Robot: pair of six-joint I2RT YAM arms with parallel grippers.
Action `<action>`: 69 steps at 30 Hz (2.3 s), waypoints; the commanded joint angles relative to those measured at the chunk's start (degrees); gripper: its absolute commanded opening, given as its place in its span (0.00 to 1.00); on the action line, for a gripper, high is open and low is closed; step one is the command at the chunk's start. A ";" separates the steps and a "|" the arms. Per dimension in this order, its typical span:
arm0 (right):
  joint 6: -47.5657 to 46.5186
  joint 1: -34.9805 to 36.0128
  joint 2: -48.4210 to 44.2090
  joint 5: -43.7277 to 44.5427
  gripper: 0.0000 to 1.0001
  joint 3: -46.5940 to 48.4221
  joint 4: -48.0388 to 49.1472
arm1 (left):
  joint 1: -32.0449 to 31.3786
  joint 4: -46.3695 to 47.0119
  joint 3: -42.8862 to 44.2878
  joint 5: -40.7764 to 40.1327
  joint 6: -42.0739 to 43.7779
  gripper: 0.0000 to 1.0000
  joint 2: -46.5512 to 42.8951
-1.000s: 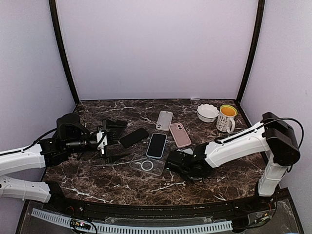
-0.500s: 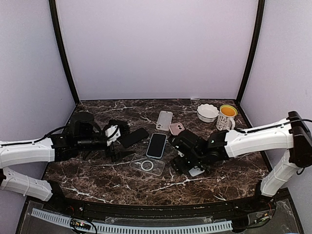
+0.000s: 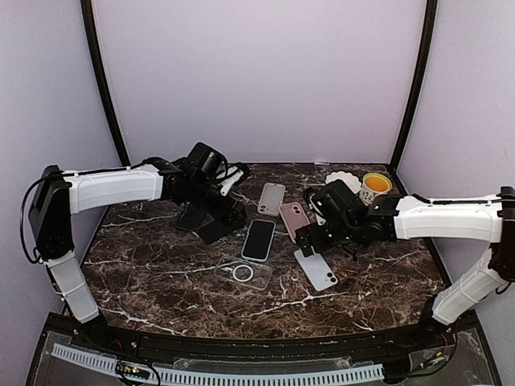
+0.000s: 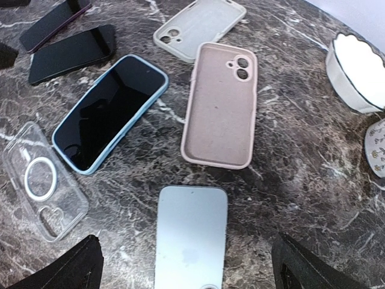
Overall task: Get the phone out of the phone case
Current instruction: Pick up the phone with the phone case from the center of the board.
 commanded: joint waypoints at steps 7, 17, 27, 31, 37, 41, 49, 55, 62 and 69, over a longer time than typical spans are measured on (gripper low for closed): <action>7.12 -4.66 -4.09 8.13 0.99 -2.92 4.69 | -8.38 -18.91 11.21 -10.95 -39.48 0.96 11.02; 8.85 -7.11 -6.24 5.79 0.99 -5.84 5.26 | -11.97 -20.22 16.00 -16.32 -46.98 0.99 18.72; 9.13 -7.11 -6.69 5.27 0.98 -7.81 5.85 | -12.99 -17.67 17.99 -15.70 -46.11 0.99 22.13; 9.13 -7.12 -6.45 5.32 0.99 -8.28 5.95 | -13.53 -17.62 18.80 -15.41 -45.77 0.99 22.72; 8.99 -7.16 -6.19 5.15 0.98 -8.55 6.32 | -14.20 -18.65 20.66 -15.14 -44.96 0.99 25.19; 8.89 -7.15 -6.09 5.14 0.98 -8.70 6.28 | -14.90 -19.91 22.10 -17.15 -44.81 0.99 26.74; 8.80 -7.14 -5.99 5.14 0.99 -8.68 6.07 | -15.77 -21.74 23.83 -19.75 -45.86 0.99 30.25; 8.46 -7.17 -6.16 4.99 0.98 -8.57 5.88 | -16.26 -23.04 24.45 -22.12 -46.45 0.96 32.01; 8.29 -7.20 -8.08 3.95 0.99 -8.93 6.35 | -16.27 -20.45 21.79 -21.87 -45.69 0.67 31.16; 8.61 -7.21 -10.11 -0.49 0.99 -6.09 3.24 | -16.20 -7.55 9.73 -22.61 -38.56 0.61 21.86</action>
